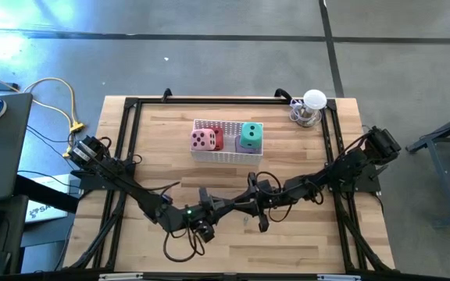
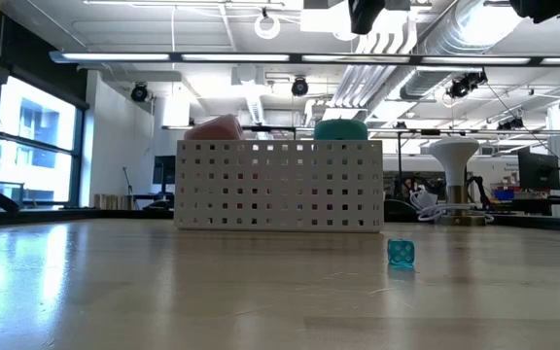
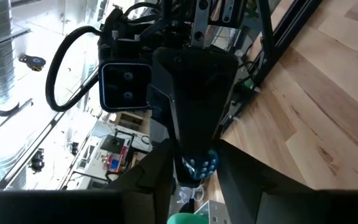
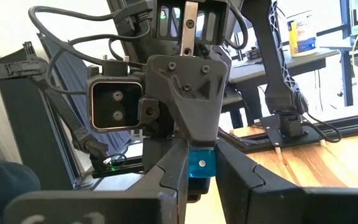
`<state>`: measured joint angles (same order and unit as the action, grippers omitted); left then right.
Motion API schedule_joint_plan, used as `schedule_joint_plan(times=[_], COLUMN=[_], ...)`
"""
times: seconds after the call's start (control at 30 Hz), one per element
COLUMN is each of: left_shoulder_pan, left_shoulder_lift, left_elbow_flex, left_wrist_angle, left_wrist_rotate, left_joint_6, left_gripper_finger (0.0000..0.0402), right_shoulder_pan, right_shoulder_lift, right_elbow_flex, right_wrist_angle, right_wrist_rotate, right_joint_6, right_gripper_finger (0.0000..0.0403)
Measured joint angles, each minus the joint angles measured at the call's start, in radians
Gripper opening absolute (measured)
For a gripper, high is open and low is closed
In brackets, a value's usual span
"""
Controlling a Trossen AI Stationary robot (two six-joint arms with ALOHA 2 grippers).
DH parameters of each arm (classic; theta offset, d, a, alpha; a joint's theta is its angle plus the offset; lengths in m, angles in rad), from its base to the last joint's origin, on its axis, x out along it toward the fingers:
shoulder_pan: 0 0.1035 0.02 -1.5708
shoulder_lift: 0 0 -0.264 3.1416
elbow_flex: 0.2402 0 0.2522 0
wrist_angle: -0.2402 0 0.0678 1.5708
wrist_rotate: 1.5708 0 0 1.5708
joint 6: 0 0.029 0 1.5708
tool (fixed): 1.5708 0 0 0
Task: Pick & Place Dice
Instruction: Put the small light blue die into the white bin
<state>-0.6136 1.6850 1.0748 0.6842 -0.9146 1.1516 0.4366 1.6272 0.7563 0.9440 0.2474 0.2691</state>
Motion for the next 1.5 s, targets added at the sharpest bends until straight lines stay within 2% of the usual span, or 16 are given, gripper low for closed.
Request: schedule_joint_plan(times=[0.4,1.0,1.37,1.5], left_shoulder_pan=[0.002,0.002,0.002,0.002], left_shoulder_lift=[0.010,0.011,0.012,0.012], left_elbow_flex=[0.000,0.000,0.000,0.000], left_wrist_angle=[-0.003,-0.004,-0.005,-0.010], left_wrist_rotate=[0.000,0.004,0.008,0.007], left_joint_6=[0.000,0.003,0.000,0.000], left_gripper_finger=[0.0095,0.0094,0.0094,0.0080], right_shoulder_pan=[-0.001,-0.012,-0.013,-0.013], right_shoulder_lift=[0.001,0.001,0.000,0.000], right_elbow_flex=[-0.001,-0.001,0.000,0.000], right_wrist_angle=[-0.008,-0.022,-0.019,-0.009], right_wrist_rotate=[0.002,0.003,-0.039,-0.042], right_joint_6=[-0.004,0.000,-0.001,-0.004], right_gripper_finger=[0.0058,0.0120,0.0122,0.0121])
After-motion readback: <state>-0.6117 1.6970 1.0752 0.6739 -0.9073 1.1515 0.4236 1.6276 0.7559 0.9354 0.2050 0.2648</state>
